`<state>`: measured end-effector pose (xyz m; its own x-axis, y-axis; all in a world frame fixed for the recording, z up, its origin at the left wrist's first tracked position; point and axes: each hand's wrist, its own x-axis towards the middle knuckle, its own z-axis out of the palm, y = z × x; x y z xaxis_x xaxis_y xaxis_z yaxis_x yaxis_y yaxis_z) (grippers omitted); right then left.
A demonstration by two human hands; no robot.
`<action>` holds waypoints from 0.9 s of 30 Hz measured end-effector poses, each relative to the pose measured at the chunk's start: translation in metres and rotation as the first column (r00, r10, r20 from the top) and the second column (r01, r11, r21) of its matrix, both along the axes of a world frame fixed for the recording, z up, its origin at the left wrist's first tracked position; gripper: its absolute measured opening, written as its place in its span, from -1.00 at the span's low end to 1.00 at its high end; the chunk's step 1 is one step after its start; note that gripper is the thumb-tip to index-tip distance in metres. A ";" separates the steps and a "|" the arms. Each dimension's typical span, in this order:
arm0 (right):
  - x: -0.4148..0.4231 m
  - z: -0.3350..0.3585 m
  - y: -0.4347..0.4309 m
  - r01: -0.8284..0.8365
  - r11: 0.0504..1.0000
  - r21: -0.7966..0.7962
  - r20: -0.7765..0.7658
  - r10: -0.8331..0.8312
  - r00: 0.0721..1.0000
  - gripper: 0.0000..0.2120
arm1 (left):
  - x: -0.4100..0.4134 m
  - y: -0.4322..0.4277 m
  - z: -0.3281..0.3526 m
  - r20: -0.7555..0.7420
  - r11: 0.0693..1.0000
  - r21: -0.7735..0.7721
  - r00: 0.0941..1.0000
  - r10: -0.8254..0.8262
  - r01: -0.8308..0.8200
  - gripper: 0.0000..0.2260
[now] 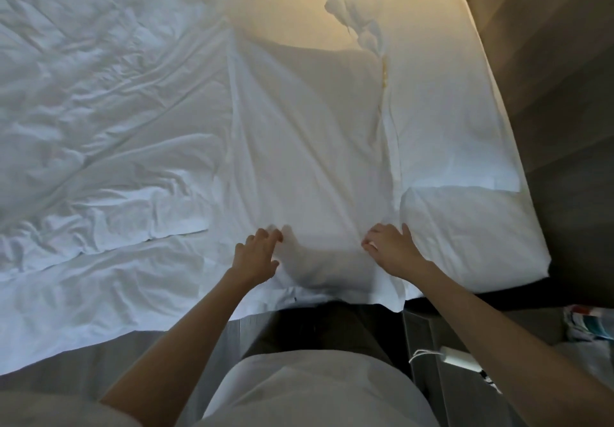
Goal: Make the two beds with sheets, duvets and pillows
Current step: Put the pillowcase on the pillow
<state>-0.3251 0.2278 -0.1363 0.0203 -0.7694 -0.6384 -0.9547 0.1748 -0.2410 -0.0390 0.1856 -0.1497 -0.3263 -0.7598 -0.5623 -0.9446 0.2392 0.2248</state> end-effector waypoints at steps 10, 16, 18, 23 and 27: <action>-0.026 0.010 -0.098 0.489 0.854 -0.178 0.298 -0.426 0.854 -0.31 | -0.030 -0.113 0.021 -0.198 0.916 -0.068 0.905 0.377 -0.396 -0.30; -0.029 -0.029 -0.163 0.734 0.679 -0.010 0.404 -0.669 0.624 -0.01 | -0.049 -0.170 -0.017 -0.168 0.826 0.021 0.812 0.559 -0.564 -0.11; -0.032 -0.046 -0.178 0.781 0.624 0.016 0.403 -0.719 0.566 0.08 | -0.055 -0.183 -0.034 -0.153 0.777 0.048 0.764 0.627 -0.628 -0.07; -0.034 -0.083 -0.205 0.849 0.527 0.028 0.404 -0.783 0.473 0.21 | -0.058 -0.203 -0.068 -0.160 0.671 0.055 0.657 0.737 -0.739 -0.04; -0.026 -0.095 -0.208 0.852 0.522 -0.028 0.377 -0.784 0.493 0.20 | -0.055 -0.217 -0.074 -0.170 0.585 0.068 0.569 0.805 -0.808 0.03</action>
<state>-0.3507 0.0203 -0.2317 -0.5342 -0.6318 -0.5617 -0.2793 0.7590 -0.5881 -0.0942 -0.0319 -0.2240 0.3416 -0.7626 -0.5493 -0.6958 -0.5981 0.3976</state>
